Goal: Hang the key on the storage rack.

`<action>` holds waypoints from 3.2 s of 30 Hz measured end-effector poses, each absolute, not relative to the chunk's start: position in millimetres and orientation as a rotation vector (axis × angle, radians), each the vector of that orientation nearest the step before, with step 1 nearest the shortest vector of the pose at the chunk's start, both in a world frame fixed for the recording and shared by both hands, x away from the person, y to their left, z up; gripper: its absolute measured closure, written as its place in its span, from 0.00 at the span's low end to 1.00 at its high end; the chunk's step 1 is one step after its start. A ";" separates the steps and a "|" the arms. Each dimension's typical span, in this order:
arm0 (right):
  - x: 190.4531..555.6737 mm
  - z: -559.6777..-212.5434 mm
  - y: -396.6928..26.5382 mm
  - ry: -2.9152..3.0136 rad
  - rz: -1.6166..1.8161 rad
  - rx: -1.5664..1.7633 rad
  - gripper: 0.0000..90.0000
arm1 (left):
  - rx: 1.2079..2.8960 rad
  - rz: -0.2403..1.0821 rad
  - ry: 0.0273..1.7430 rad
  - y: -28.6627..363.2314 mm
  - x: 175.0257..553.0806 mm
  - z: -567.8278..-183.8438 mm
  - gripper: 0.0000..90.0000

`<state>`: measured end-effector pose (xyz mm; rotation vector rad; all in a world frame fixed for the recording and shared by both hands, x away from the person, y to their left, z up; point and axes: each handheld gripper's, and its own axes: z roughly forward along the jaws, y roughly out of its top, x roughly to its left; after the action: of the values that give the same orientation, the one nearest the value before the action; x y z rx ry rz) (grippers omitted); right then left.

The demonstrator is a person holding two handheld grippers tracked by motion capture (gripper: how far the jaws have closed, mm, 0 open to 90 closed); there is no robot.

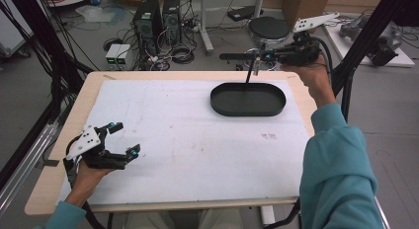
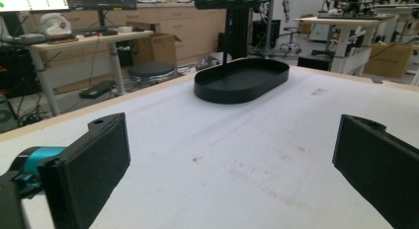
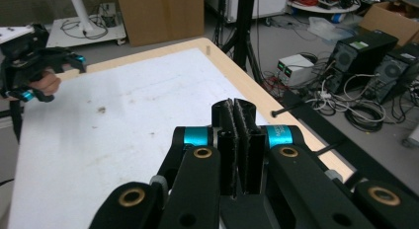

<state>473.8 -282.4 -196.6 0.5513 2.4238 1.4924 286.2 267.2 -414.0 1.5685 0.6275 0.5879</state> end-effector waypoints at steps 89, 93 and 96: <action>551.0 -266.2 -251.8 2.488 1.095 0.789 0.98 | 1.440 0.669 0.690 281.6 273.0 -456.8 0.02; 551.2 -266.5 -252.0 2.481 1.095 0.803 0.98 | 1.439 0.667 0.691 281.5 272.9 -456.9 0.02; 551.3 -267.3 -251.5 2.479 1.089 0.807 0.98 | 1.439 0.668 0.691 281.4 272.9 -456.9 0.02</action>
<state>551.3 -251.5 -267.3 0.8072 2.4789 1.0889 272.9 281.4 -456.9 1.4393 0.6912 0.6679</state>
